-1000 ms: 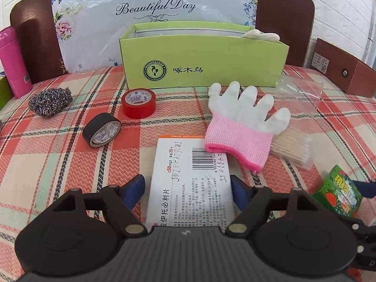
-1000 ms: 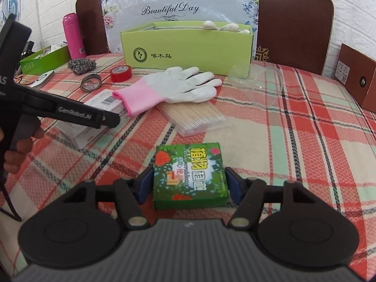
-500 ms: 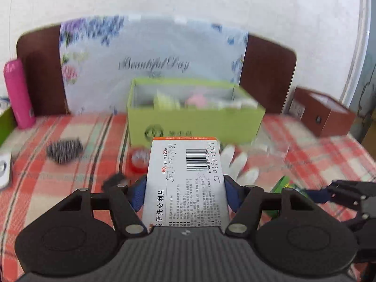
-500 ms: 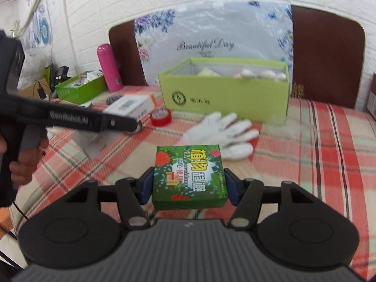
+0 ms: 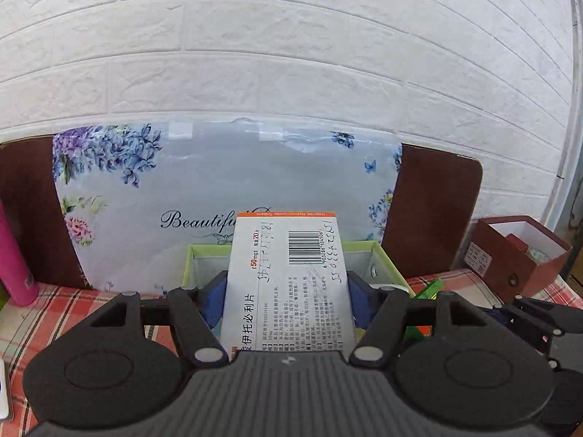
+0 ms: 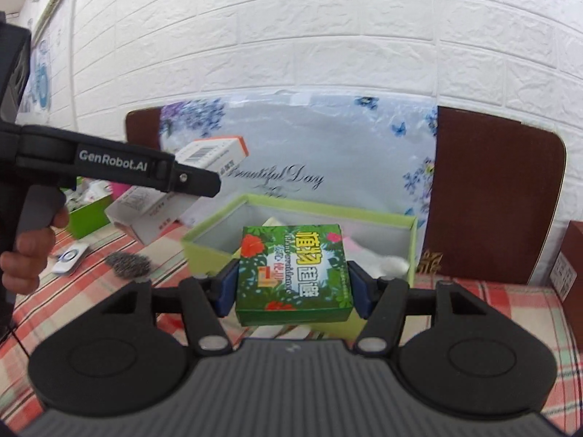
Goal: Organize objects
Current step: 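Carry the white box and green herbal box into the green box, release both, then grasp the white glove by its pink cuff with the right tool, then grasp the black tape roll with left tool while right tool carries glove to box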
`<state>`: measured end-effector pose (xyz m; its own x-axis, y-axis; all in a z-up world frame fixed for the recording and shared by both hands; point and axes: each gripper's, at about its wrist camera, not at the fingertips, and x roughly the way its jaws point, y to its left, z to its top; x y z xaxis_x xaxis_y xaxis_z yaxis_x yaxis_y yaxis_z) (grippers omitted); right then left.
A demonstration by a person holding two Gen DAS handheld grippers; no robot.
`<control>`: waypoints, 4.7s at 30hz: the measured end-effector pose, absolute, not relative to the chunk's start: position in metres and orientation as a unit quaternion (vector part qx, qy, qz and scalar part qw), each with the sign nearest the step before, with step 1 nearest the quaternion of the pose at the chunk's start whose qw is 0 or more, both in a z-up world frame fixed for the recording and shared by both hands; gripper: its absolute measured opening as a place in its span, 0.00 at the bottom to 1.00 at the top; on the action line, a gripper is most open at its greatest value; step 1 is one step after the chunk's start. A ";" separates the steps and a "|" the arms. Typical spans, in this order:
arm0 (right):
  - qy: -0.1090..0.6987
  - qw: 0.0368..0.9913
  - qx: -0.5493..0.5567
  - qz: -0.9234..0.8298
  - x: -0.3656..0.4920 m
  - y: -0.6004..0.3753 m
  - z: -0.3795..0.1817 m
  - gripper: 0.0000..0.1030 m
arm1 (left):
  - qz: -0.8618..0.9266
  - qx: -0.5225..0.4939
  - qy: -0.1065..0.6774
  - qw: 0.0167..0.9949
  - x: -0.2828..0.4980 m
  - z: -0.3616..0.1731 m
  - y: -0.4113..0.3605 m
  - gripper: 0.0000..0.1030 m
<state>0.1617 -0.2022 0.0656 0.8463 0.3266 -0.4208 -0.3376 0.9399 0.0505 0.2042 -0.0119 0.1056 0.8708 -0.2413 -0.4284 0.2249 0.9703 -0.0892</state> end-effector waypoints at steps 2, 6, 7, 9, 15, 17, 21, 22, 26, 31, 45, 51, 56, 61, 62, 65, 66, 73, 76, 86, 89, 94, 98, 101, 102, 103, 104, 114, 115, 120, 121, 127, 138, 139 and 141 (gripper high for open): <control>0.212 0.964 -0.008 0.161 0.182 -0.206 0.068 0.58 | -0.117 -0.016 0.226 0.967 0.222 0.105 -0.016 0.66; 0.201 0.969 -0.014 0.143 0.220 -0.210 0.067 0.58 | -0.107 -0.011 0.237 0.966 0.254 0.098 -0.024 0.66; 0.199 0.970 -0.016 0.142 0.227 -0.210 0.065 0.58 | -0.106 -0.011 0.241 0.965 0.261 0.095 -0.026 0.66; 0.199 0.970 -0.020 0.136 0.244 -0.209 0.058 0.58 | -0.102 -0.008 0.245 0.964 0.275 0.088 -0.029 0.66; 0.242 0.961 -0.040 0.126 0.288 -0.200 0.019 0.77 | -0.090 -0.001 0.261 0.961 0.310 0.053 -0.034 0.79; 0.250 0.960 -0.046 0.120 0.288 -0.200 0.008 0.85 | -0.073 0.009 0.277 0.958 0.314 0.039 -0.034 0.81; 0.230 0.963 -0.072 0.121 0.274 -0.199 0.002 0.97 | -0.064 0.014 0.302 0.951 0.315 0.027 -0.029 0.81; 0.225 0.964 -0.078 0.116 0.271 -0.198 0.003 0.98 | -0.064 0.006 0.304 0.950 0.313 0.027 -0.026 0.81; 0.212 0.968 -0.067 0.117 0.255 -0.202 0.018 1.00 | -0.062 -0.004 0.300 0.952 0.297 0.041 -0.022 0.81; 0.195 0.973 -0.056 0.112 0.223 -0.206 0.039 1.00 | -0.053 0.001 0.291 0.955 0.262 0.066 -0.026 0.81; 0.175 0.980 0.016 0.095 0.099 -0.222 0.038 1.00 | -0.018 0.001 0.292 0.956 0.143 0.048 -0.023 0.87; 0.198 0.976 0.028 0.080 0.070 -0.221 0.020 1.00 | -0.011 -0.005 0.322 0.947 0.126 0.028 -0.019 0.87; 0.218 0.973 0.031 0.068 0.058 -0.219 0.008 1.00 | -0.002 -0.009 0.335 0.942 0.122 0.021 -0.014 0.87; 0.236 0.969 0.023 0.067 0.052 -0.213 -0.001 1.00 | 0.000 -0.016 0.345 0.938 0.113 0.011 -0.003 0.87; 0.243 0.967 0.024 0.070 0.051 -0.211 -0.004 1.00 | 0.003 -0.019 0.349 0.937 0.111 0.008 0.001 0.87; 0.272 0.958 0.027 0.087 0.054 -0.198 -0.012 1.00 | 0.017 -0.028 0.363 0.931 0.103 -0.005 0.019 0.87; 0.285 0.953 0.028 0.097 0.057 -0.191 -0.015 1.00 | 0.022 -0.030 0.368 0.929 0.100 -0.010 0.025 0.87; 0.316 0.939 -0.008 0.136 0.085 -0.120 -0.035 1.00 | 0.050 -0.057 0.373 0.925 0.098 -0.016 0.065 0.87; 0.309 0.938 -0.073 0.136 0.092 -0.092 -0.047 0.92 | 0.054 -0.055 0.367 0.927 0.105 -0.017 0.073 0.87; 0.321 0.936 -0.045 0.142 0.068 -0.137 -0.043 0.15 | 0.027 -0.069 0.360 0.930 0.157 -0.026 0.086 0.87; 0.319 0.935 -0.047 0.149 0.037 -0.161 -0.040 0.15 | 0.019 -0.054 0.356 0.933 0.170 -0.026 0.083 0.86; 0.338 0.927 -0.057 0.152 -0.014 -0.198 -0.042 0.15 | -0.024 -0.064 0.385 0.921 0.184 -0.035 0.082 0.43; 0.346 0.927 -0.036 0.138 -0.028 -0.216 -0.039 0.23 | -0.062 -0.069 0.386 0.918 0.166 -0.029 0.072 0.22; 0.336 0.934 -0.001 0.124 -0.026 -0.221 -0.036 0.57 | -0.150 -0.108 0.398 0.898 0.144 -0.024 0.059 0.14; 0.332 0.936 0.006 0.118 -0.023 -0.222 -0.036 0.58 | -0.172 -0.105 0.399 0.895 0.135 -0.024 0.051 0.14; 0.331 0.936 0.012 0.115 -0.022 -0.223 -0.035 0.59 | -0.183 -0.095 0.397 0.894 0.128 -0.024 0.044 0.14; 0.331 0.937 0.019 0.112 -0.021 -0.223 -0.035 0.63 | -0.188 -0.084 0.396 0.895 0.123 -0.024 0.038 0.14; 0.326 0.934 0.073 0.125 -0.025 -0.241 -0.035 0.85 | -0.111 -0.037 0.395 0.911 0.093 -0.031 0.051 0.69; 0.328 0.934 0.075 0.120 -0.023 -0.241 -0.035 0.86 | -0.108 -0.036 0.396 0.911 0.092 -0.031 0.052 0.69; 0.327 0.937 0.079 0.097 -0.011 -0.243 -0.036 0.89 | -0.094 -0.032 0.397 0.912 0.108 -0.034 0.048 0.70; 0.328 0.937 0.074 0.091 -0.008 -0.242 -0.037 0.90 | -0.096 -0.034 0.395 0.913 0.112 -0.035 0.046 0.70; 0.346 0.934 0.047 0.079 0.015 -0.230 -0.053 0.91 | -0.105 -0.030 0.395 0.912 0.132 -0.040 0.033 0.70; 0.337 0.929 -0.012 0.149 0.003 -0.200 -0.046 0.09 | -0.142 -0.056 0.403 0.903 0.124 -0.045 0.030 0.31; 0.338 0.928 -0.006 0.155 0.001 -0.202 -0.044 0.08 | -0.142 -0.054 0.402 0.903 0.123 -0.044 0.029 0.31; 0.333 0.929 0.003 0.162 -0.003 -0.204 -0.035 0.08 | -0.146 -0.053 0.397 0.905 0.119 -0.039 0.028 0.31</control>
